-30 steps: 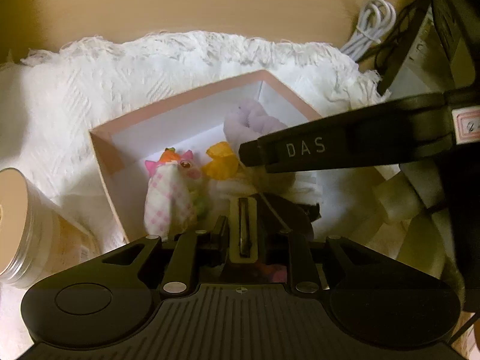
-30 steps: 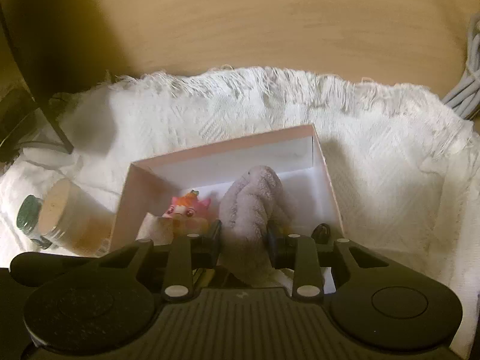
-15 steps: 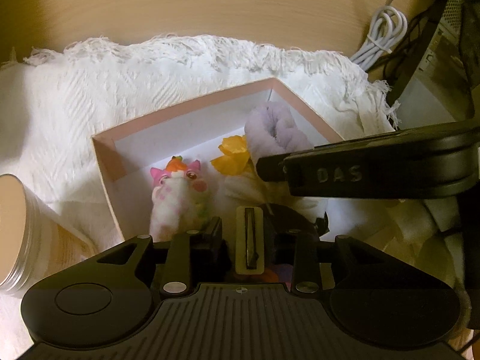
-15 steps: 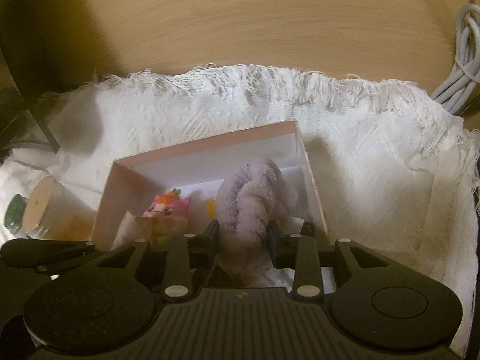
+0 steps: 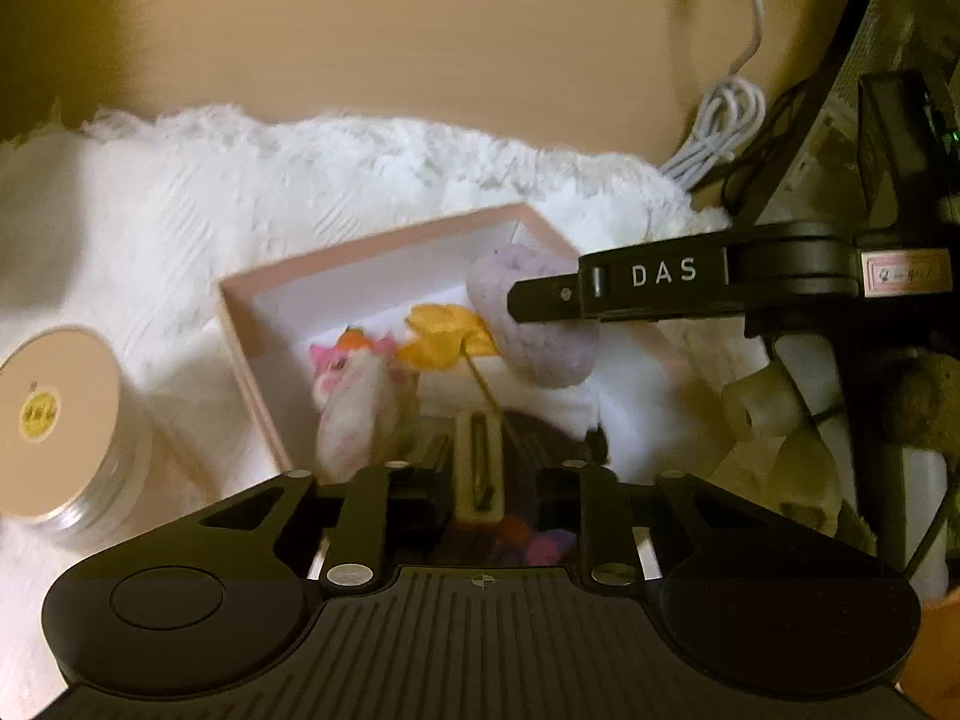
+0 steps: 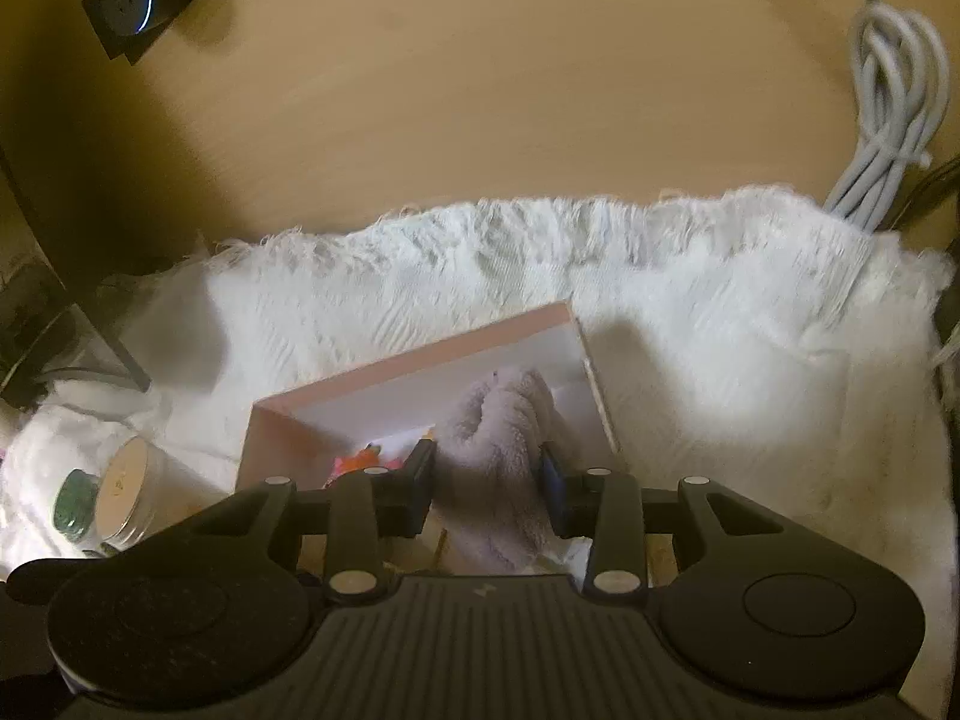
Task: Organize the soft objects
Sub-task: 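Carry the metal clip and lavender hair tie into the pink box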
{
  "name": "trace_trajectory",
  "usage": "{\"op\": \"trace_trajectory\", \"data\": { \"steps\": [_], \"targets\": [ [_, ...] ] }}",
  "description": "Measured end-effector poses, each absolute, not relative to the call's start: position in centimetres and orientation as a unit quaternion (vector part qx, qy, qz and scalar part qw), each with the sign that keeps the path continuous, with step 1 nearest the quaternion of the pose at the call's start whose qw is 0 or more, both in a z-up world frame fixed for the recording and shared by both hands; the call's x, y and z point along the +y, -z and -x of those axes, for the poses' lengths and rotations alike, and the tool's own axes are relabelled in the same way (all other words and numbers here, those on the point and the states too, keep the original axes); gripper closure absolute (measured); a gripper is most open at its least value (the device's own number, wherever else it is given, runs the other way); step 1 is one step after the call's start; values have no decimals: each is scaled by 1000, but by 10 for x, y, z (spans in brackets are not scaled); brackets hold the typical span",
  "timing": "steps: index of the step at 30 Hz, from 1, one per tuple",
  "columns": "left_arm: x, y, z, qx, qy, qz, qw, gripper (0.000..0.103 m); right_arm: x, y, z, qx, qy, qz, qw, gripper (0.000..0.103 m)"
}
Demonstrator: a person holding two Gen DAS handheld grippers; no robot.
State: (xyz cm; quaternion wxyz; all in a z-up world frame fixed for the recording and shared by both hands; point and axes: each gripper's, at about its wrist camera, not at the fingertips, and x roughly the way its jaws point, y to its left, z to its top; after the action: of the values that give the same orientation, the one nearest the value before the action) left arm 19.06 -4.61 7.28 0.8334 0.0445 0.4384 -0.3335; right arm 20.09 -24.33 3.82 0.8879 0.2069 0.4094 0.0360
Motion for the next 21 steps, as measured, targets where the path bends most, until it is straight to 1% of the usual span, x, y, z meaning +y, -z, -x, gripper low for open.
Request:
{"op": "trace_trajectory", "data": {
  "steps": [3, 7, 9, 12, 14, 16, 21],
  "targets": [
    [-46, -66, -191, 455, 327, -45, 827, 80, -236, -32, -205, 425, -64, -214, 877, 71],
    [-53, -62, -189, 460, 324, -52, 825, 80, -217, -30, -204, 428, -103, -201, 875, 71],
    [-54, -63, -189, 459, 325, -52, 825, 81, -213, -29, -206, 431, -88, -181, 879, 71],
    [-52, -61, -190, 460, 320, -53, 827, 81, -219, -25, -209, 434, -59, -180, 881, 71],
    [-50, -59, -190, 462, 319, -52, 826, 80, -221, -28, -206, 428, -52, -171, 886, 70],
    [-50, -59, -190, 462, 319, -51, 826, 80, -223, -33, -200, 416, -55, -161, 894, 66],
    [-49, -64, -187, 456, 319, -50, 829, 80, -224, -50, -189, 384, -60, -153, 909, 65]
  ]
}}
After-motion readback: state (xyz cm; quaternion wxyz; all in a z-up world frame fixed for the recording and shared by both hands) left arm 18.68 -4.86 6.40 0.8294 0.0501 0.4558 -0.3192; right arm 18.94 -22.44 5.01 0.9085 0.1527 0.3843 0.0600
